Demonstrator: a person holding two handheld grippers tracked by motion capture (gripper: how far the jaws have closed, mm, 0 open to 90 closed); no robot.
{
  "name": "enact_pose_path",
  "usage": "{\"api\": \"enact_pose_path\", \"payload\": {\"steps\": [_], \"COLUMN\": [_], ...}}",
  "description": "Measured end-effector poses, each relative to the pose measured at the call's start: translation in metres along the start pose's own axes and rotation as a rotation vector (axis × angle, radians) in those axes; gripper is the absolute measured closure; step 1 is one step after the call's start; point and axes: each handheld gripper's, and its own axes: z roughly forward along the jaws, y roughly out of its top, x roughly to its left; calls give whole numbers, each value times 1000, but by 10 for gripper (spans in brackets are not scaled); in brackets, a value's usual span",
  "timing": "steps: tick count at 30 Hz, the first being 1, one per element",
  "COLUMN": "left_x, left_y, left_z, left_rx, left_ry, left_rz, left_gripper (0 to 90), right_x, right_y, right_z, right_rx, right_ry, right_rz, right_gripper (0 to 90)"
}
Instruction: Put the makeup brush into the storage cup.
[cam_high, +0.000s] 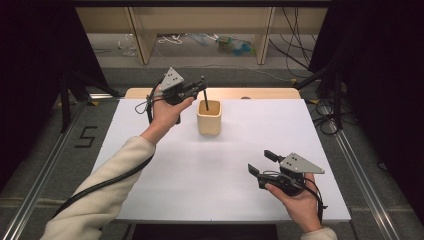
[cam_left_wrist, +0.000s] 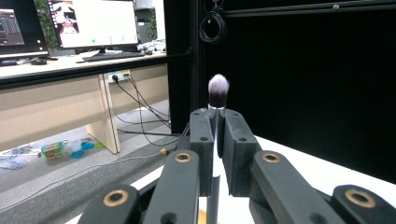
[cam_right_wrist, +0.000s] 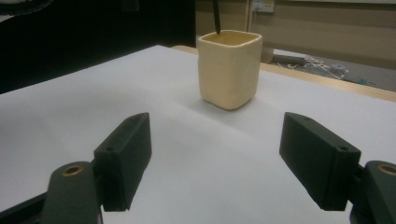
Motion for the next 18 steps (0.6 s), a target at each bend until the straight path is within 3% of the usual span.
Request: {"api": "enact_pose_path", "payload": {"steps": [18], "left_x": [1], "left_y": [-2], "left_z": [7], "left_rx": [6], "left_ry": [8], "left_rz": [14], "left_gripper": [836], "right_x": [0], "right_y": [0], "right_z": [1], "right_rx": [-4], "right_ry": [13], "right_rz": [8], "right_gripper": [264]}}
